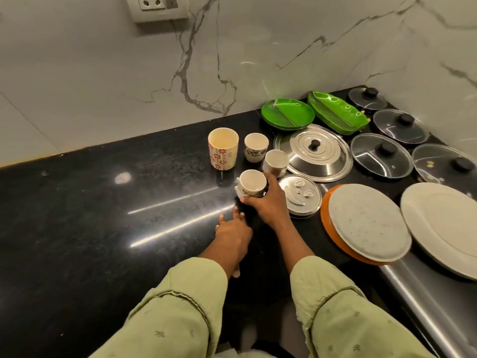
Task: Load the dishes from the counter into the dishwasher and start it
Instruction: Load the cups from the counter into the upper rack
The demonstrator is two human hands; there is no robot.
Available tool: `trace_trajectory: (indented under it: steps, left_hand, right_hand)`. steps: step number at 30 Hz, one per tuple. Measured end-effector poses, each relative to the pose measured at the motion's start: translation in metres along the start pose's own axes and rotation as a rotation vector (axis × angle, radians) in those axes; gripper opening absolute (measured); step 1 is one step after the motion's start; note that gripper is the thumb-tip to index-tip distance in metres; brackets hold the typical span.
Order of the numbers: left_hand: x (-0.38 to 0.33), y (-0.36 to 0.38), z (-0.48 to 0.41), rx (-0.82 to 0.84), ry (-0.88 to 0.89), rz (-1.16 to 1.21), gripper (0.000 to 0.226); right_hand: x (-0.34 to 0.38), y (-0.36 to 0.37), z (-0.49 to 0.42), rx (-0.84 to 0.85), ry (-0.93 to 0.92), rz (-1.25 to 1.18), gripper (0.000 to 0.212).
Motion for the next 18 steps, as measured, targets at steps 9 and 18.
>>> trace_trajectory:
  steps: [9,18]
  left_hand:
    - [0.004,0.005,0.031,-0.197,-0.014,0.021,0.113]
    - [-0.053,0.03,0.082,-0.563,0.038,0.121,0.084]
  right_hand:
    - [-0.015,-0.064,0.076,-0.059,-0.019,-0.079,0.077]
    - [-0.048,-0.134,0.164,-0.152,-0.075,-0.035,0.074]
Point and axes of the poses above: each hand's wrist, its own z-axis away from the middle knuckle, its own y-axis out of the palm, x = y × z, the point moved 5 cm from there along -z, towards the middle knuckle, and after that the axes turned 5 degrees about y, right-handed, at the moved point
